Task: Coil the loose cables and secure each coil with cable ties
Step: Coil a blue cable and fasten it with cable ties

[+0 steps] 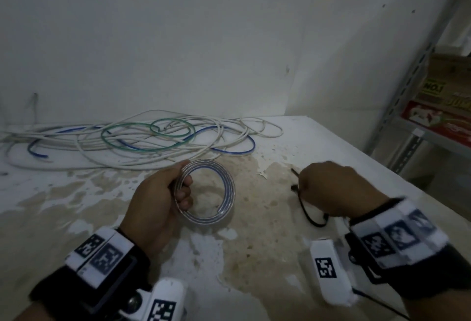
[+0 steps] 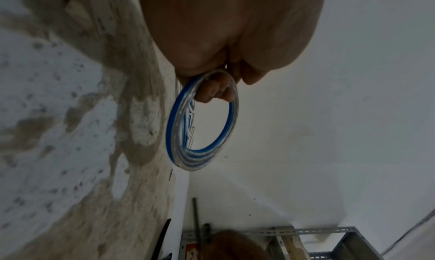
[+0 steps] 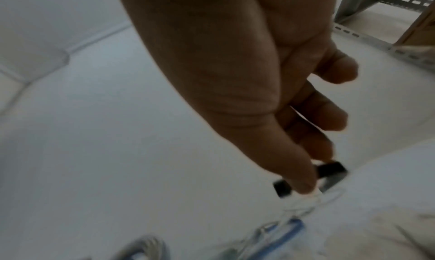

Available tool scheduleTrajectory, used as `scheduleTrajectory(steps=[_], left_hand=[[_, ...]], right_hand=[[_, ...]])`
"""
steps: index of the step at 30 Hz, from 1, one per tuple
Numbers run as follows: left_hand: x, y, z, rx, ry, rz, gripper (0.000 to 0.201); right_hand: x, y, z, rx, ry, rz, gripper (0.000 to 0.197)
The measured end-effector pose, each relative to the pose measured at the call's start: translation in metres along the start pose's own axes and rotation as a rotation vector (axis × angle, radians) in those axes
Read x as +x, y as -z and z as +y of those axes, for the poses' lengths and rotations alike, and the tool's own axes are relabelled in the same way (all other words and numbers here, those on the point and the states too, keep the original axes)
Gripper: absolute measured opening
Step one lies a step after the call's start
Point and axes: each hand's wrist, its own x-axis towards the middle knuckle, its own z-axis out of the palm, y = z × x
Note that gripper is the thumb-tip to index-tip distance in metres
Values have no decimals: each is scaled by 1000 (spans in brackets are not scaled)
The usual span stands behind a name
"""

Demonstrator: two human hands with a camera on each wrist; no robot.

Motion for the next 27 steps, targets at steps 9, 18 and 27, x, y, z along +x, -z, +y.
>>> scheduleTrajectory(steps=[9,18,27], left_hand=[[8,14,15,6,-183,210,21],[19,21,20,52,-207,287,25],[21,33,22,56,-140,142,18]], right_hand=[[-8,44,-71,1626,509,64,11],[25,18,-133,1526,380,0,18],[37,2,-162,1597,497,82,12]])
